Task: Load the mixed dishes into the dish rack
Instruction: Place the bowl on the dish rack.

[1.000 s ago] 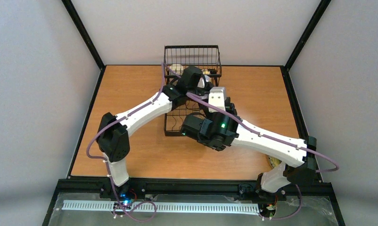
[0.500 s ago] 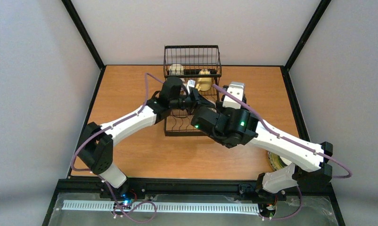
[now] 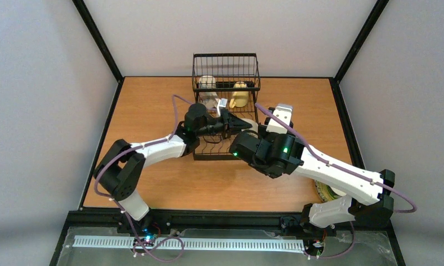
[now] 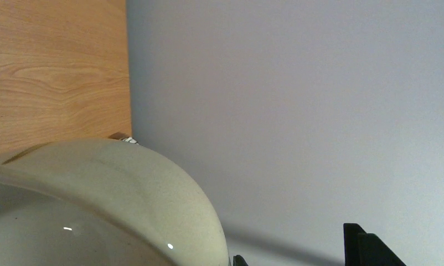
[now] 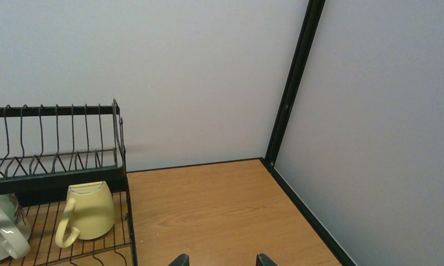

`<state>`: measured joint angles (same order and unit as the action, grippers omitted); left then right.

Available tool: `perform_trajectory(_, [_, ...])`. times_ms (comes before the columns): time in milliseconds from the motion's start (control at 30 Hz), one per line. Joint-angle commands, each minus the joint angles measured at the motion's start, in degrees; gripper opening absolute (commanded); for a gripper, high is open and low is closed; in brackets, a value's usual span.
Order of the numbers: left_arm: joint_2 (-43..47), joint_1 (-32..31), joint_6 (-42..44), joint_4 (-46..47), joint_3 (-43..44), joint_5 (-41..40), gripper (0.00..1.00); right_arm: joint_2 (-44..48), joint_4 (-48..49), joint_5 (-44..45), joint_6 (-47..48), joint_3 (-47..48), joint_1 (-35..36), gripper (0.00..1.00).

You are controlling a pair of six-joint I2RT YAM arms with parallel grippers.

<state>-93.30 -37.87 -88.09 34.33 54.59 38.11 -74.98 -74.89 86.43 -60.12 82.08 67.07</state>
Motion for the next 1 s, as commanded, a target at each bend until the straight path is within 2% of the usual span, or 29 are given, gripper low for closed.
perform_trajectory(0, [-4.3,0.5,-4.7,19.0,-0.6,0.9,0.00,1.3,-1.6,0.2,-6.8,-1.3,-0.8,0.68])
perform_trajectory(300, [-14.8,1.5,-8.8,35.1,-1.0,0.8,0.00,1.3,-4.9,-0.3,-12.5,-2.4,-0.9,0.69])
perform_trajectory(600, [-22.9,3.1,-10.5,43.6,2.0,2.7,0.00,0.9,-4.9,0.0,-12.4,-2.7,-0.8,0.69])
perform_trajectory(767, [-26.3,3.3,-9.6,43.9,5.1,5.7,0.00,0.9,-4.9,0.5,-12.4,-3.4,-0.9,0.69])
perform_trajectory(967, [-27.7,3.8,-3.1,35.1,9.0,10.0,0.00,0.7,-5.0,0.7,-12.7,-3.9,-0.8,0.70])
